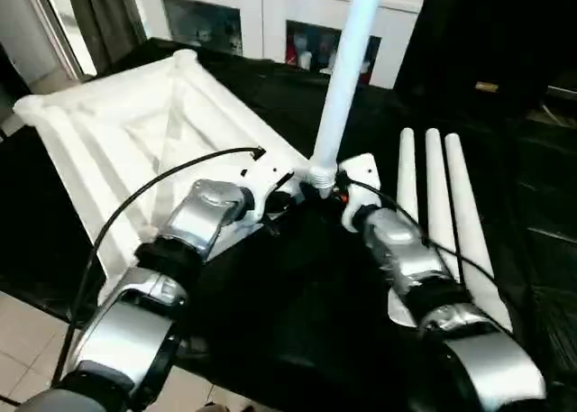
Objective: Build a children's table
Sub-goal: Insert table leg to table base, then rotate leg to tighten
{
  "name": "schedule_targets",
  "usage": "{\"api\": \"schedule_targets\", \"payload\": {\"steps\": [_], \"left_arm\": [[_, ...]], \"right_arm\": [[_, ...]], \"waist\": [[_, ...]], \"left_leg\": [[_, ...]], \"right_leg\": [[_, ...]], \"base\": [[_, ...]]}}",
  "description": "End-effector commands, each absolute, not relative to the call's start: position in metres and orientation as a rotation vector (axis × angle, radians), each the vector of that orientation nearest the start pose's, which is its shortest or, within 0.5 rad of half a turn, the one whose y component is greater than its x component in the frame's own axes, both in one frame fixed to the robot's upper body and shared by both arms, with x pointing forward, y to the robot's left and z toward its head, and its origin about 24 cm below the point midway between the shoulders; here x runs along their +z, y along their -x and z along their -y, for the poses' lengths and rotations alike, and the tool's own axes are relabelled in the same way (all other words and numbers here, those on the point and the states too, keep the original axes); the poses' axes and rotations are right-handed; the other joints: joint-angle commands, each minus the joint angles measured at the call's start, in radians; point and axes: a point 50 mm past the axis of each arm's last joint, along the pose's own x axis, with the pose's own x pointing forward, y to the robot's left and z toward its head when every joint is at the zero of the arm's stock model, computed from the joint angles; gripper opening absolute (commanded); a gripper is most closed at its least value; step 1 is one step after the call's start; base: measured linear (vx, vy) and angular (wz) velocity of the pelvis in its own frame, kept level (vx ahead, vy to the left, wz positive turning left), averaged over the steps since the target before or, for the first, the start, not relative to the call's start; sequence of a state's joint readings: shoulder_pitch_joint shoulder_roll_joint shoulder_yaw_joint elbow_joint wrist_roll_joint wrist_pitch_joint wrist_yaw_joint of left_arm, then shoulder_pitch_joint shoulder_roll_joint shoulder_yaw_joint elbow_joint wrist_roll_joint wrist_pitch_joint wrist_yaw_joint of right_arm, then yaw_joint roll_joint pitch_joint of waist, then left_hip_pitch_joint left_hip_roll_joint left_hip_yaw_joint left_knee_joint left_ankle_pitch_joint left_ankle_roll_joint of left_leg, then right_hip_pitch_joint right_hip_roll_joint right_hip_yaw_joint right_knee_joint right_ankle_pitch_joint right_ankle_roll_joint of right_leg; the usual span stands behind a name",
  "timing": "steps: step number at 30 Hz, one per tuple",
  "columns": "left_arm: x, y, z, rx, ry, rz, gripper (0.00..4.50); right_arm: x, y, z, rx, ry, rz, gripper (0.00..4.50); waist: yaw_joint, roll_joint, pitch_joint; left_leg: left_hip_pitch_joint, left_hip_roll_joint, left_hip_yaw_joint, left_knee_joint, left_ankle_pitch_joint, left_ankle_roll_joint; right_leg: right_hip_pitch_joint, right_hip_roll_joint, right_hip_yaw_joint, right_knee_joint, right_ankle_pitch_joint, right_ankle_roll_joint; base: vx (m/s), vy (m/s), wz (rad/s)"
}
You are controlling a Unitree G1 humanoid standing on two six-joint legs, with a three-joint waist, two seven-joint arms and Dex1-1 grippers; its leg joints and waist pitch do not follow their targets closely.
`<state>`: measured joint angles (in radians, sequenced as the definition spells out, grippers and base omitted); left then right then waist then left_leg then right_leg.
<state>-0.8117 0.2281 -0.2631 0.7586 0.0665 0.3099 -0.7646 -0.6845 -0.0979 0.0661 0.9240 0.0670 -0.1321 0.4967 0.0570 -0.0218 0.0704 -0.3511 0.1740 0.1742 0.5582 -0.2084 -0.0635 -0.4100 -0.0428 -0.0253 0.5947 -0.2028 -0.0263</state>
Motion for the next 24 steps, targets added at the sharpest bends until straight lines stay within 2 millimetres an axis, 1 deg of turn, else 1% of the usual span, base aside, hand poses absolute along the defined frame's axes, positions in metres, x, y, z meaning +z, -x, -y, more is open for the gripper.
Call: {"api": "schedule_targets", "payload": {"steps": [1,2,3,4,5,6,7,8,9,11,12,13,14,15,16,17,18,19,22,23,24], "left_arm": [[0.054,-0.352,-0.106,-0.969,-0.419,-0.531,0.0],[0.054,-0.351,-0.107,-0.974,-0.419,-0.534,0.0],[0.055,-0.349,-0.109,-0.995,-0.426,-0.528,0.0],[0.055,-0.346,-0.111,-1.035,-0.429,-0.519,0.0],[0.056,-0.343,-0.112,-1.066,-0.432,-0.515,0.0],[0.057,-0.336,-0.113,-1.145,-0.44,-0.497,0.0],[0.057,-0.334,-0.114,-1.168,-0.443,-0.495,0.0],[0.057,-0.334,-0.114,-1.168,-0.443,-0.495,0.0],[0.058,-0.329,-0.115,-1.221,-0.438,-0.49,0.0],[0.058,-0.325,-0.118,-1.251,-0.441,-0.496,0.0],[0.059,-0.318,-0.123,-1.316,-0.453,-0.491,0.0],[0.06,-0.316,-0.125,-1.332,-0.457,-0.496,0.0],[0.06,-0.313,-0.127,-1.357,-0.458,-0.495,0.0],[0.06,-0.313,-0.128,-1.359,-0.458,-0.495,0.0],[0.062,-0.309,-0.131,-1.386,-0.458,-0.499,0.0],[0.062,-0.308,-0.132,-1.392,-0.459,-0.499,0.0],[0.064,-0.306,-0.134,-1.411,-0.453,-0.497,0.0],[0.064,-0.306,-0.135,-1.413,-0.453,-0.497,0.0],[0.066,-0.304,-0.136,-1.421,-0.454,-0.5,0.0],[0.066,-0.304,-0.136,-1.421,-0.454,-0.5,0.0],[0.067,-0.303,-0.137,-1.428,-0.457,-0.503,0.0]], "right_arm": [[0.053,-0.348,0.101,0.775,0.11,-0.139,4.49],[0.054,-0.347,0.104,0.789,0.112,-0.136,4.49],[0.058,-0.345,0.109,0.819,0.123,-0.125,4.49],[0.064,-0.342,0.116,0.849,0.14,-0.113,4.49],[0.067,-0.34,0.119,0.863,0.154,-0.104,4.49],[0.072,-0.336,0.124,0.898,0.174,-0.099,4.49],[0.073,-0.335,0.126,0.912,0.179,-0.1,4.49],[0.073,-0.335,0.126,0.912,0.179,-0.1,4.49],[0.074,-0.33,0.128,0.951,0.185,-0.116,4.49],[0.075,-0.326,0.131,0.986,0.192,-0.129,4.49],[0.076,-0.319,0.134,1.047,0.191,-0.151,4.49],[0.077,-0.315,0.135,1.078,0.189,-0.163,4.49],[0.077,-0.312,0.136,1.108,0.195,-0.175,4.49],[0.077,-0.311,0.136,1.111,0.196,-0.177,4.49],[0.076,-0.305,0.138,1.158,0.205,-0.202,4.49],[0.076,-0.302,0.138,1.174,0.208,-0.211,4.49],[0.075,-0.299,0.138,1.195,0.214,-0.223,4.49],[0.075,-0.299,0.138,1.198,0.215,-0.225,4.49],[0.075,-0.297,0.138,1.212,0.216,-0.238,4.49],[0.075,-0.297,0.138,1.212,0.216,-0.238,4.49],[0.076,-0.295,0.138,1.219,0.216,-0.246,4.49]], "waist": [[0.008,0.005,-0.057],[0.008,0.002,-0.056],[0.009,0.003,-0.058],[0.009,0.003,-0.057],[0.012,0.003,-0.055],[0.012,0.004,-0.056],[0.013,0.005,-0.056],[0.012,0.007,-0.054],[0.012,0.01,-0.056],[0.013,0.013,-0.055],[0.02,0.013,-0.057],[0.023,0.014,-0.058],[0.028,0.014,-0.059],[0.036,0.014,-0.061],[0.037,0.013,-0.062],[0.04,0.013,-0.062],[0.042,0.013,-0.062],[0.041,0.013,-0.062],[0.039,0.009,-0.061],[0.039,0.009,-0.061],[0.039,0.009,-0.059]], "left_leg": [[-0.001,0.056,-0.01,-0.045,0.004,0.174],[-0.001,0.062,-0.012,-0.047,-0.012,0.169],[0.001,0.062,-0.011,-0.046,-0.013,0.167],[0.002,0.062,-0.011,-0.045,-0.014,0.165],[0.001,0.064,-0.012,-0.046,-0.016,0.159],[0.001,0.065,-0.013,-0.047,-0.019,0.152],[0.001,0.067,-0.013,-0.047,-0.023,0.147],[0.004,0.067,-0.011,-0.047,-0.027,0.141],[0.006,0.065,-0.009,-0.046,-0.029,0.132],[0.006,0.067,-0.01,-0.047,-0.032,0.127],[0.009,0.067,-0.008,-0.045,-0.028,0.125],[0.007,0.068,-0.009,-0.044,-0.019,0.125],[0.007,0.068,-0.007,-0.043,-0.01,0.124],[0.008,0.068,-0.006,-0.04,0.005,0.123],[0.007,0.067,-0.006,-0.04,0.008,0.123],[0.007,0.067,-0.007,-0.039,0.009,0.122],[0.004,0.069,-0.008,-0.039,-0.002,0.116],[0.004,0.067,-0.008,-0.039,-0.007,0.113],[0.004,0.065,-0.009,-0.04,-0.044,0.088],[0.004,0.065,-0.009,-0.04,-0.044,0.088],[0.003,0.065,-0.01,-0.041,-0.055,0.076]], "right_leg": [[0.07,-0.1,0.045,-0.039,0.232,-0.319],[0.072,-0.1,0.045,-0.039,0.206,-0.316],[0.071,-0.101,0.044,-0.039,0.196,-0.316],[0.071,-0.099,0.044,-0.039,0.184,-0.317],[0.073,-0.102,0.044,-0.04,0.167,-0.312],[0.072,-0.104,0.044,-0.04,0.147,-0.309],[0.072,-0.104,0.044,-0.039,0.142,-0.307],[0.067,-0.102,0.044,-0.041,0.13,-0.306],[0.065,-0.1,0.043,-0.04,0.124,-0.312],[0.066,-0.1,0.043,-0.039,0.125,-0.312],[0.067,-0.099,0.042,-0.037,0.147,-0.312],[0.069,-0.1,0.041,-0.034,0.162,-0.309],[0.069,-0.096,0.038,-0.032,0.176,-0.308],[0.068,-0.095,0.037,-0.028,0.195,-0.306],[0.068,-0.095,0.036,-0.027,0.198,-0.306],[0.069,-0.094,0.034,-0.027,0.198,-0.304],[0.07,-0.099,0.034,-0.027,0.182,-0.299],[0.07,-0.098,0.033,-0.028,0.174,-0.297],[0.069,-0.101,0.035,-0.033,0.091,-0.289],[0.069,-0.101,0.035,-0.033,0.091,-0.289],[0.069,-0.103,0.036,-0.035,0.059,-0.283]], "base": [[0.0,0.0,0.0],[0.0,0.0,0.0],[0.0,0.0,0.0],[0.0,0.0,0.0],[0.0,0.0,0.0],[0.0,0.0,0.0],[0.0,0.0,0.0],[0.0,0.0,0.0],[0.0,0.0,0.0],[0.0,0.0,0.0],[0.0,0.0,0.0],[0.0,0.0,0.0],[0.0,0.0,0.0],[0.0,0.0,0.0],[0.0,0.0,0.0],[0.0,0.0,0.0],[0.0,0.0,0.0],[0.0,0.0,0.0],[0.0,0.0,0.0],[0.0,0.0,0.0],[0.0,0.0,0.0]]}}
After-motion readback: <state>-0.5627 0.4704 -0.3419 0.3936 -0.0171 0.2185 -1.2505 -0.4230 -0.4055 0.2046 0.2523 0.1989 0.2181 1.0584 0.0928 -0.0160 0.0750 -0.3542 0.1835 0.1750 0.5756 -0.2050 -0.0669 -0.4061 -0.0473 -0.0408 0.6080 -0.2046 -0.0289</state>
